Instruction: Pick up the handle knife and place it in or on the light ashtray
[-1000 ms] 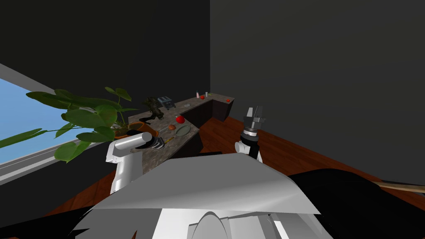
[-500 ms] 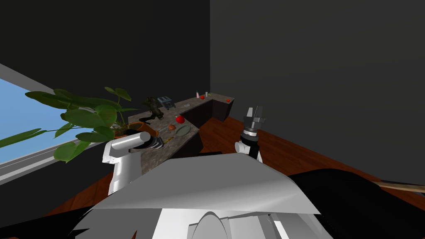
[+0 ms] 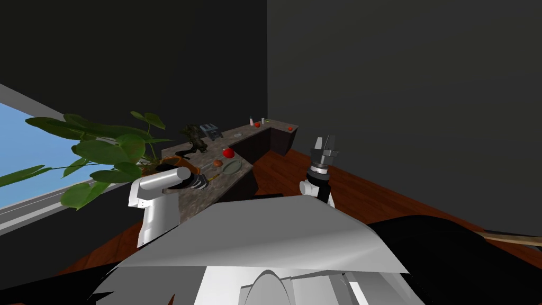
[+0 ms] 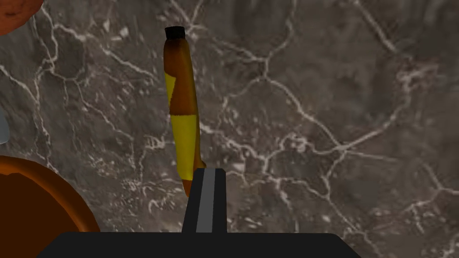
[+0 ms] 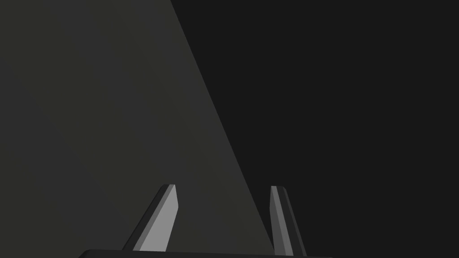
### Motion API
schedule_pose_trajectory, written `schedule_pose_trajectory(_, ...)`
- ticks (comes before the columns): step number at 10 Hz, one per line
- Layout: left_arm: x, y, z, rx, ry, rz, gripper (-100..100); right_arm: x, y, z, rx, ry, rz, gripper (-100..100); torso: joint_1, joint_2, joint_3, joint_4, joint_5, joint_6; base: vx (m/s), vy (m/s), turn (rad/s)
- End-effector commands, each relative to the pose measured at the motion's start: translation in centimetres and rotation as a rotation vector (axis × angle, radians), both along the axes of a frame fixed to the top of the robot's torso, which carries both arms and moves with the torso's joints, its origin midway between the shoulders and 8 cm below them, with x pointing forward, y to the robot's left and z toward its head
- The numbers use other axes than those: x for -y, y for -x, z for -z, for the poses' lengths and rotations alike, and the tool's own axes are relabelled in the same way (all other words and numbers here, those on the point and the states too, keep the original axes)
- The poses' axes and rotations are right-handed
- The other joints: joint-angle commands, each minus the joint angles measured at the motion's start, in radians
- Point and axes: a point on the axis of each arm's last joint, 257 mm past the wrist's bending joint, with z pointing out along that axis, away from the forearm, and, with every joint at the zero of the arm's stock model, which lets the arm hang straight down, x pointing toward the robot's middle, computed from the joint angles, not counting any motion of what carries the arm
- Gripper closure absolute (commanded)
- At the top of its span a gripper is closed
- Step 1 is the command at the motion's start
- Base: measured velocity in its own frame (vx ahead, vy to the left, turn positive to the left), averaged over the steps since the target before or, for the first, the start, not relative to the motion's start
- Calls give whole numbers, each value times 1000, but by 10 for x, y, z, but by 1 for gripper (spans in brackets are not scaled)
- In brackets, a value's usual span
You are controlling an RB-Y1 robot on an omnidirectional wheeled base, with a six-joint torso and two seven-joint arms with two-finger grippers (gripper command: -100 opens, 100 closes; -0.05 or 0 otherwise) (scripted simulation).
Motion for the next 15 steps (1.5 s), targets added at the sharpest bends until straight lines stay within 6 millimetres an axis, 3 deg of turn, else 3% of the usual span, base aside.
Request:
schedule_pose_trajectory(1, -11, -5, -13, 9, -48, -4, -100, 0, 0, 0, 0, 0, 0, 0, 0, 0, 0, 0, 0, 0, -10, 12, -194)
schedule_pose_trajectory(5, -37, -6, -47, 12, -150, -32, -100, 0, 0, 0, 0, 0, 0, 0, 5, 5, 3, 1, 1, 0, -40, 29, -187)
schedule_pose_trajectory(7, -46, 3, -52, -5, -153, -55, -100, 0, 0, 0, 0, 0, 0, 0, 4, 4, 2, 1, 1, 0, 8, -7, -80)
schedule_pose_trajectory(10, -54, 29, -34, -66, -94, -121, -100, 0, 0, 0, 0, 0, 0, 0, 0, -4, -2, -1, 0, 0, 103, -56, 35)
schedule_pose_trajectory(13, -51, 59, -12, -145, -19, -184, -100, 0, 0, 0, 0, 0, 0, 0, 1, -3, -2, -1, 1, 0, 73, -36, 66)
schedule_pose_trajectory(15, -48, 69, -8, -176, 3, -198, -100, 0, 0, 0, 0, 0, 0, 0, 2, -2, -1, -1, 1, 0, 55, -22, 34)
